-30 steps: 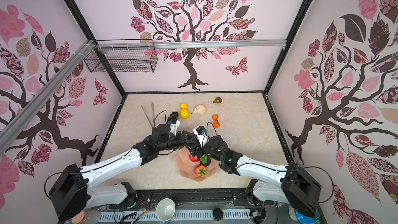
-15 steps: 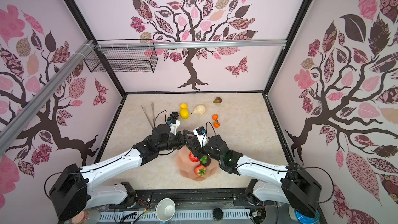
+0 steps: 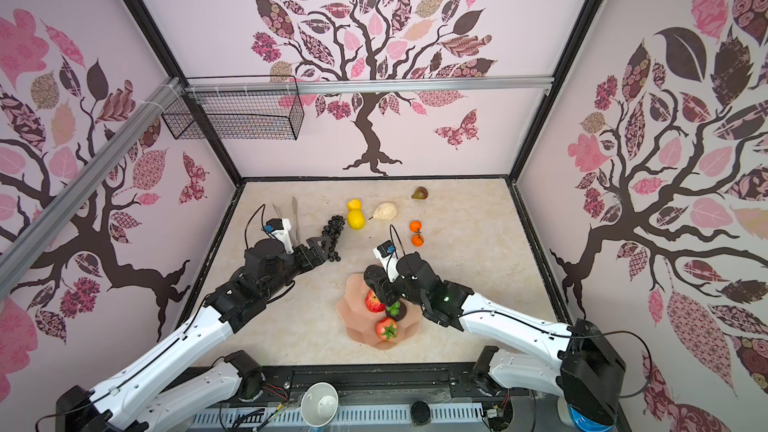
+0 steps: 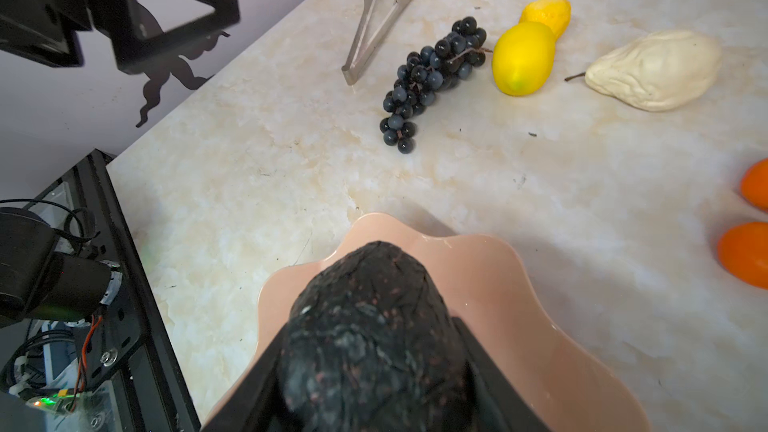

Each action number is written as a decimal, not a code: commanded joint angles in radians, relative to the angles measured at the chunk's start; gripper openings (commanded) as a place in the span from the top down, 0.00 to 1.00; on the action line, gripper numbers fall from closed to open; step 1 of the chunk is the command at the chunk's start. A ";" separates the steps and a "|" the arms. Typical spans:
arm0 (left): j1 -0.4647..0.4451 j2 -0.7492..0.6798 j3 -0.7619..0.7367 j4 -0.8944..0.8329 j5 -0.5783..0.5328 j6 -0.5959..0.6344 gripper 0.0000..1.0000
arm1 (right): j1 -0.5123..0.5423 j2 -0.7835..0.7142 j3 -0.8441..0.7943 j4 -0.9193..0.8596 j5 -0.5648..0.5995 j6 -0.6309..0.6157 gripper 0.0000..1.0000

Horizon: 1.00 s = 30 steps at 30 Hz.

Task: Place and organize the fake fruits in the fruit bowl
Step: 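Open the left gripper and draw it back while the right holds the avocado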

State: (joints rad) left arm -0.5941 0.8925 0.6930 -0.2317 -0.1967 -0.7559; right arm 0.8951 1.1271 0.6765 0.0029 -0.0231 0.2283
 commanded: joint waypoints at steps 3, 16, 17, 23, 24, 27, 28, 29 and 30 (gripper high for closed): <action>0.004 -0.036 -0.104 -0.051 -0.223 0.143 0.07 | 0.055 -0.007 0.077 -0.210 -0.008 -0.013 0.50; 0.006 0.008 -0.173 0.040 -0.253 0.213 0.05 | 0.218 0.074 0.145 -0.353 0.029 -0.043 0.50; 0.005 0.008 -0.175 0.042 -0.262 0.216 0.05 | 0.229 0.081 0.147 -0.353 0.031 -0.051 0.50; 0.009 0.008 -0.209 0.077 -0.286 0.240 0.04 | 0.274 0.149 0.190 -0.400 0.059 -0.146 0.50; 0.010 0.008 -0.214 0.081 -0.291 0.243 0.04 | 0.276 0.161 0.202 -0.413 0.070 -0.163 0.50; 0.016 0.005 -0.225 0.087 -0.297 0.244 0.04 | 0.280 0.192 0.239 -0.437 0.102 -0.200 0.50; 0.017 0.001 -0.230 0.088 -0.300 0.244 0.04 | 0.279 0.203 0.252 -0.446 0.103 -0.208 0.50; 0.019 -0.003 -0.234 0.088 -0.305 0.244 0.04 | 0.280 0.216 0.261 -0.451 0.100 -0.217 0.50; 0.020 -0.008 -0.239 0.090 -0.311 0.244 0.04 | 0.282 0.227 0.268 -0.454 0.100 -0.224 0.50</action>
State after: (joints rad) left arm -0.5812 0.8974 0.4870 -0.1669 -0.4801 -0.5262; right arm 1.1706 1.3140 0.8974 -0.4110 0.0505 0.0551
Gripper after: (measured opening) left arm 0.961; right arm 0.540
